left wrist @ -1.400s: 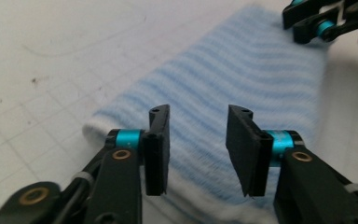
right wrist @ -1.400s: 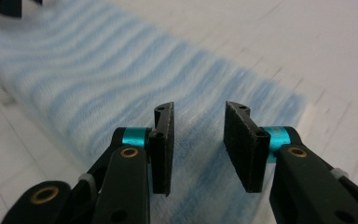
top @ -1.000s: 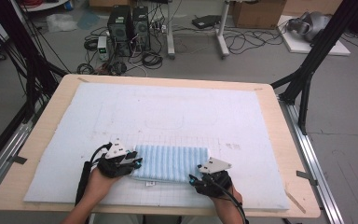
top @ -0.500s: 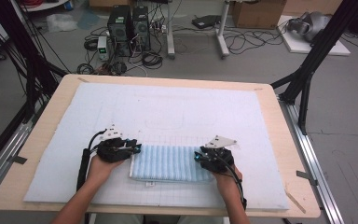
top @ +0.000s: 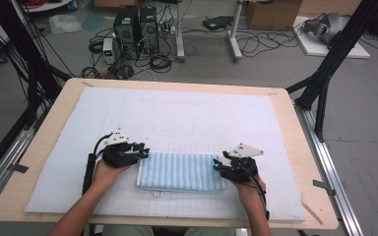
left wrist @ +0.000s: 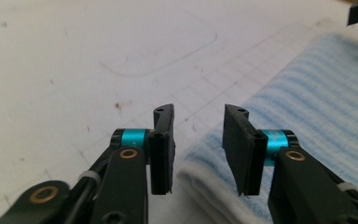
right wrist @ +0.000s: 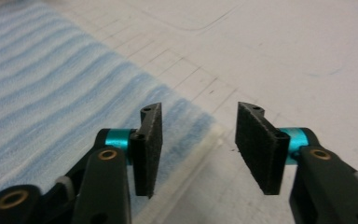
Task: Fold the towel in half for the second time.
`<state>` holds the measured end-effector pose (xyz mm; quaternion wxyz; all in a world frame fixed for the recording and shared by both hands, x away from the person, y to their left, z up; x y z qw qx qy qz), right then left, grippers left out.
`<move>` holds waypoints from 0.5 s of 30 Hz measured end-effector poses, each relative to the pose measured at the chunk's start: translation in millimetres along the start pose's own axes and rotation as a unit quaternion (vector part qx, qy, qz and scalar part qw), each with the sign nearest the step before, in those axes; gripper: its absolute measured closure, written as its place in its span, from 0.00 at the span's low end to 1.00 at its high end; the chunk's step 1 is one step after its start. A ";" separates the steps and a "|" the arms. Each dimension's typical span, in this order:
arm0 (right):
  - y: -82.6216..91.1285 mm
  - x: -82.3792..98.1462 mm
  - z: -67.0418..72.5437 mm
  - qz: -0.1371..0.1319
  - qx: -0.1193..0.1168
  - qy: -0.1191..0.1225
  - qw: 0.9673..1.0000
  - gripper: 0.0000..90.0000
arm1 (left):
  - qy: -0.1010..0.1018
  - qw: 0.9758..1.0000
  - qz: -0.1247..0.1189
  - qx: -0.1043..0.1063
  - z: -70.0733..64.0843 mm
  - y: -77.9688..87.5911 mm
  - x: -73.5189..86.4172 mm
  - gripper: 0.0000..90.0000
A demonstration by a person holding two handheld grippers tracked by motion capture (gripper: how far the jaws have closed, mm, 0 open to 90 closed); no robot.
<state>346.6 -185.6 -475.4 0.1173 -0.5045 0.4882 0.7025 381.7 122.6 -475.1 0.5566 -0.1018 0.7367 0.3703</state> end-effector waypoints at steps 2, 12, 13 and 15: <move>4.2 -1.7 -4.6 -0.010 0.012 -0.003 1.000 0.46 | 0.001 1.000 -0.017 0.002 1.5 4.9 -4.6 0.63; 18.3 -7.5 -16.9 -0.043 0.038 -0.015 0.998 0.17 | 0.024 0.998 -0.066 -0.004 11.9 22.7 -13.6 0.29; 20.2 -7.8 -18.1 -0.046 0.041 -0.017 0.998 0.15 | 0.025 0.997 -0.069 -0.005 12.5 24.5 -13.7 0.27; 24.5 -9.2 -20.6 -0.056 0.044 -0.016 0.997 0.13 | 0.025 0.997 -0.071 -0.002 13.9 28.3 -13.3 0.22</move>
Point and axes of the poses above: each handheld gripper's, and its own axes: y roughly backward along the jaws, x roughly out of its underside, z roughly to its left, the point moved 8 cm from there along -y, roughly forward along the jaws, and after that the axes turned 3 degrees about -y, right-handed, at the moved point
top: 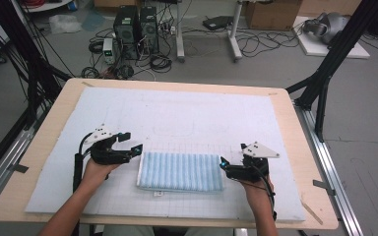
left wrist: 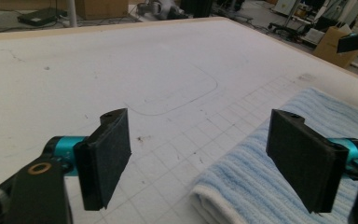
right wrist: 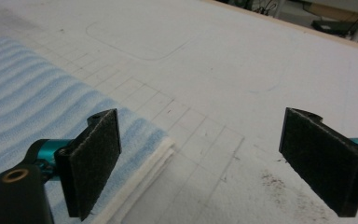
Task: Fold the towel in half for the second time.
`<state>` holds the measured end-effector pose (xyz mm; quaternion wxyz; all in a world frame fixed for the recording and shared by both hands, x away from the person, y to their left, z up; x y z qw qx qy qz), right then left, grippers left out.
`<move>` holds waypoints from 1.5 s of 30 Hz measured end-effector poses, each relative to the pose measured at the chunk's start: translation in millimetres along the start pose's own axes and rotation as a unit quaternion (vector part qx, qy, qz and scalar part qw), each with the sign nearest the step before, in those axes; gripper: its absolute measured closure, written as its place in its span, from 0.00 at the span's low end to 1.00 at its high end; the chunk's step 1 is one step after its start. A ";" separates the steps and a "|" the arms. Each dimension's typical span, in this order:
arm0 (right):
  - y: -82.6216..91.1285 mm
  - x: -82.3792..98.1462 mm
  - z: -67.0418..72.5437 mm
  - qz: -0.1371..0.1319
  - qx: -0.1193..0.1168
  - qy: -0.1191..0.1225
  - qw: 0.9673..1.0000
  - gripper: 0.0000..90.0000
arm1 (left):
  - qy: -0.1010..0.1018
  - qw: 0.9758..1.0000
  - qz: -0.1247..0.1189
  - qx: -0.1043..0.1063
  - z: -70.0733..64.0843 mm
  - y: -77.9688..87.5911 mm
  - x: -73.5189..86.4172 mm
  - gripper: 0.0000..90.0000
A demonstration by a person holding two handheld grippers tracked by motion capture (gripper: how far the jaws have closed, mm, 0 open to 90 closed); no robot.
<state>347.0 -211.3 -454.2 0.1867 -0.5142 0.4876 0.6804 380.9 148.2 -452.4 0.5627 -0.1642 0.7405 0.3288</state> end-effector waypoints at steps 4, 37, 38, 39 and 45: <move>7.8 0.6 -6.2 -0.006 0.001 0.004 1.000 0.13 | -0.002 1.000 -0.015 -0.008 2.6 9.5 -4.3 0.20; 31.3 2.4 -24.8 -0.021 0.027 -0.016 0.999 0.13 | -0.019 0.999 -0.041 -0.020 5.8 29.5 -13.8 0.22; 31.3 2.4 -25.5 -0.021 0.028 -0.013 0.999 0.13 | -0.021 0.999 -0.039 -0.020 5.9 29.5 -13.5 0.22; 31.4 2.3 -25.5 -0.021 0.028 -0.015 0.999 0.13 | -0.021 0.999 -0.039 -0.019 6.0 29.2 -13.6 0.22; 32.9 2.2 -28.0 -0.024 0.030 -0.019 0.999 0.13 | -0.018 0.999 -0.038 -0.022 6.8 28.6 -13.1 0.22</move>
Point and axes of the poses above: each handheld gripper's, and its own axes: y roughly backward along the jaws, x roughly out of its underside, z roughly to its left, the point moved 8 cm from there along -y, roughly forward along the jaws, and after that the axes turned 3 degrees about -y, right-handed, at the moved point
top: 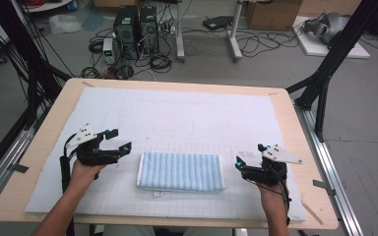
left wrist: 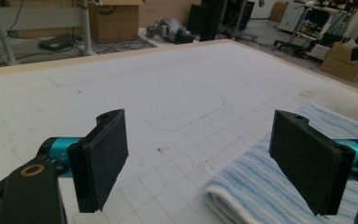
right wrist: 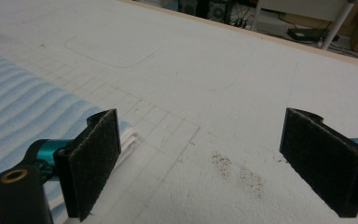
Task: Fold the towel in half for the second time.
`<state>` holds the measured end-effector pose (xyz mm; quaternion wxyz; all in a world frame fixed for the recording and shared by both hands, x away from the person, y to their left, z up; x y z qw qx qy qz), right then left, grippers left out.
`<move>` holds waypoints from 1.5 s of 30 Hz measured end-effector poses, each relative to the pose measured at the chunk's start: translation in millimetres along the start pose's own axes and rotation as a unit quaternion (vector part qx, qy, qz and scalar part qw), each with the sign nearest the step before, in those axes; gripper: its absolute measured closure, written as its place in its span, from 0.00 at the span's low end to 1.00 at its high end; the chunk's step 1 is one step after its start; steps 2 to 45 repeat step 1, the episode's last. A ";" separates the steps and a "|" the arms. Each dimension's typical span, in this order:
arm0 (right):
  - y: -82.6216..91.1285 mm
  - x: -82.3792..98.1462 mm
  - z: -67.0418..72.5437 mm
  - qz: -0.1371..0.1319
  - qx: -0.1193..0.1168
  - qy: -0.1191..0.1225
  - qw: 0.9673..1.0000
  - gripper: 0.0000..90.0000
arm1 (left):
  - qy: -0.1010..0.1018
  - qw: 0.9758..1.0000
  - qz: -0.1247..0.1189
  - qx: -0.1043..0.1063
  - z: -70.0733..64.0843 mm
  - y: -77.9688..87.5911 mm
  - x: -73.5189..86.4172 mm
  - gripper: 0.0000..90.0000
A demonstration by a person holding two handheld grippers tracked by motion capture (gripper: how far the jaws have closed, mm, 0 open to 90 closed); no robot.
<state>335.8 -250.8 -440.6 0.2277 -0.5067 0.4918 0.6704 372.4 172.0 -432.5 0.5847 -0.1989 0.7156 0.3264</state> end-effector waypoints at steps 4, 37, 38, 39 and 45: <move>-0.1 0.3 -0.3 0.001 0.000 0.000 1.000 0.13 | 0.000 1.000 0.000 0.000 0.2 -0.2 0.2 0.22; -0.1 0.3 -0.3 0.001 0.000 0.000 1.000 0.13 | 0.000 1.000 0.000 0.000 0.2 -0.2 0.2 0.22; -0.1 0.3 -0.3 0.001 0.000 0.000 1.000 0.13 | 0.000 1.000 0.000 0.000 0.2 -0.2 0.2 0.22; -0.1 0.3 -0.3 0.001 0.000 0.000 1.000 0.13 | 0.000 1.000 0.000 0.000 0.2 -0.2 0.2 0.22; -0.1 0.3 -0.3 0.001 0.000 0.000 1.000 0.13 | 0.000 1.000 0.000 0.000 0.2 -0.2 0.2 0.22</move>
Point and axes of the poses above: each handheld gripper's, and its own axes: y roughly backward along the jaws, x roughly out of its underside, z roughly to its left, the point moved 8 cm from there along -y, roughly forward along the jaws, and after that the axes turned 3 degrees about -y, right-handed, at the moved point
